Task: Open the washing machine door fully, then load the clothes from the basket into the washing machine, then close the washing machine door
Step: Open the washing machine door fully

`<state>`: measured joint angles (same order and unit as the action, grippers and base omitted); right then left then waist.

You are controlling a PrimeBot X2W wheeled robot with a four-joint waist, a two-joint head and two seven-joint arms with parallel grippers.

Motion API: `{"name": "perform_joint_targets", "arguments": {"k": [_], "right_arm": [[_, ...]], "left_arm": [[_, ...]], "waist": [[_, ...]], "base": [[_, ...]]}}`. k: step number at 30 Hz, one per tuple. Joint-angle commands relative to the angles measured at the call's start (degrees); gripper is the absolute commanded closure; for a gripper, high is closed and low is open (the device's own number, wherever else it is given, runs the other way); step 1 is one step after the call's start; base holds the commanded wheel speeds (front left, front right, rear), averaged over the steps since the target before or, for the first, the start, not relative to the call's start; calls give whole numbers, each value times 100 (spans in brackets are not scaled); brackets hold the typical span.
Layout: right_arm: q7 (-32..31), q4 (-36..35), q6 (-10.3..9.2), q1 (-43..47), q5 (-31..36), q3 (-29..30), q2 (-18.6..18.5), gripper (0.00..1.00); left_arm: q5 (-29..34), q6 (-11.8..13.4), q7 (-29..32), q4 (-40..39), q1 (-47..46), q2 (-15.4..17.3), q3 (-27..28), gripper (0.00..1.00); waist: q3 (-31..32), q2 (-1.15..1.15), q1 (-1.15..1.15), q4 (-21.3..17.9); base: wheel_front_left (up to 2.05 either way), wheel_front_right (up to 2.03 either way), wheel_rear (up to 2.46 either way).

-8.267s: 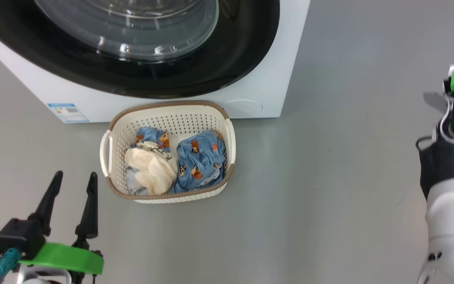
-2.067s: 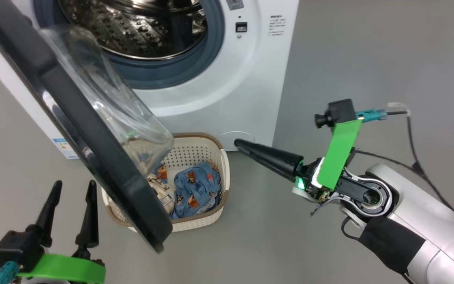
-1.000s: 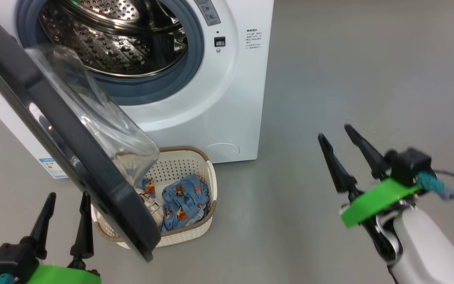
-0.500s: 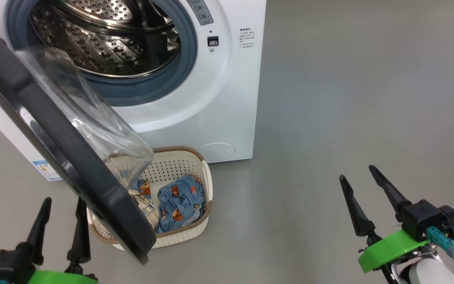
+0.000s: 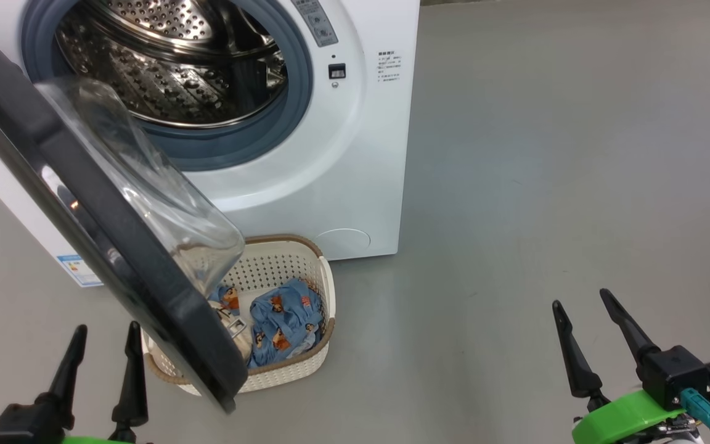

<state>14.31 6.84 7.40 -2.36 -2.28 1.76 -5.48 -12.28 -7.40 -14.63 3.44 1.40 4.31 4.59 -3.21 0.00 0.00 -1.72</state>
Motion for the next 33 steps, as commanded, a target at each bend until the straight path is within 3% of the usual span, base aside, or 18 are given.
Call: {"name": "perform_joint_targets", "arguments": {"k": [1,33], "right_arm": [[69,-166,9,10,88,-79,6,0],[69,160,9,-109,88,-175,3,0]], "left_arm": [[64,-9,-37,-149,-56,69,160,0],[225,-9,-37,-154,20,12,177,0]], "waist": [[0,0,0,5],[19,0,0,78]], "base": [[0,0,0],[0,0,0]]}}
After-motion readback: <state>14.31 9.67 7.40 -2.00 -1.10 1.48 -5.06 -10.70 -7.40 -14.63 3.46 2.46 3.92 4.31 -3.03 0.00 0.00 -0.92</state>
